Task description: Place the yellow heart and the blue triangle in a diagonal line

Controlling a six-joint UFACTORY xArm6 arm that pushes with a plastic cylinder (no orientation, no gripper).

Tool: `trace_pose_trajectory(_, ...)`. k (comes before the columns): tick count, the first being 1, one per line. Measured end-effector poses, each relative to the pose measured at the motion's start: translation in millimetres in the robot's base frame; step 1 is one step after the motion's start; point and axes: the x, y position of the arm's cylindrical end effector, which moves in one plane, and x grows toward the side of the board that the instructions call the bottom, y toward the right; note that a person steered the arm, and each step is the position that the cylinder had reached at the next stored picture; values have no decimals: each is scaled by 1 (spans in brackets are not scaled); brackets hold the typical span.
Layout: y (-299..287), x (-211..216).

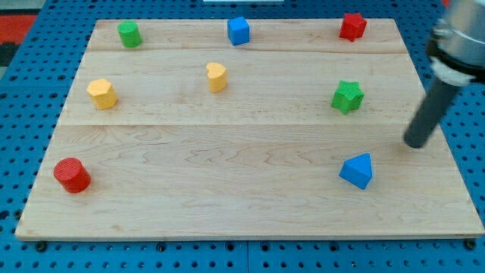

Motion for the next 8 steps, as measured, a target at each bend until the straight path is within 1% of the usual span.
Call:
trace_pose_trajectory(1,2,41)
trace_pose_trajectory(2,-12,53)
trace_pose_trajectory(3,-93,42)
trace_pose_trajectory(4,-217,42)
trace_pose_trajectory(5,-316,39)
trace_pose_trajectory(6,-381,34)
trace_pose_trajectory(7,-450,12)
trace_pose_trajectory(8,-456,-18)
